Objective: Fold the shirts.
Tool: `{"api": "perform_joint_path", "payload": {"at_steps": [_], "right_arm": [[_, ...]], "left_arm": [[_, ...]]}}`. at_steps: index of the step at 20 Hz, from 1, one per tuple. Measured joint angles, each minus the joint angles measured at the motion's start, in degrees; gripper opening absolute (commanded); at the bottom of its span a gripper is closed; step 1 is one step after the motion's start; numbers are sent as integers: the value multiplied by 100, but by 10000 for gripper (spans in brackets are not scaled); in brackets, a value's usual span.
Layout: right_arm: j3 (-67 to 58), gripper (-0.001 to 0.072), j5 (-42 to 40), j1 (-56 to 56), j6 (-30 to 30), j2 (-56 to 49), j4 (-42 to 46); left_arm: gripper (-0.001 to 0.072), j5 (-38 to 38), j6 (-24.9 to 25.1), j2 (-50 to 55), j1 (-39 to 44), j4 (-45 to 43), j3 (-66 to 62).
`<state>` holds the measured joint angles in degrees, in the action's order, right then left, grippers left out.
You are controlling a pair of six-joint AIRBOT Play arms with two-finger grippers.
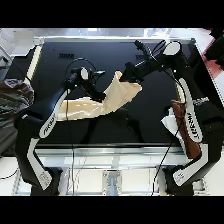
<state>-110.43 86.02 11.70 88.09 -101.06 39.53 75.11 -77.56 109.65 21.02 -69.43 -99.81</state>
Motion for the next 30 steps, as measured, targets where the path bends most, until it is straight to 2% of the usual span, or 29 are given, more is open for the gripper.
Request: {"api": "perform_joint_path", "payload": {"at_steps": [8, 15, 19, 25, 30], "right_arm": [[-179, 15, -269, 337, 485, 0, 85], [-481, 14, -487, 723, 688, 0, -59], [-634, 14, -608, 970, 817, 2, -74], [-680, 12, -1067, 1316, 968, 0, -66], [-686, 13, -2483, 2041, 1027, -240, -170]], "left_arm": [[8, 221, 2, -83, -164, -271, 295], [7, -219, 2, -149, -197, -240, 706], [7, -337, 4, -525, -396, -166, 748], [8, -28, 111, -1722, -1508, -498, 756], [8, 197, 153, -2656, -2828, -505, 756]]}}
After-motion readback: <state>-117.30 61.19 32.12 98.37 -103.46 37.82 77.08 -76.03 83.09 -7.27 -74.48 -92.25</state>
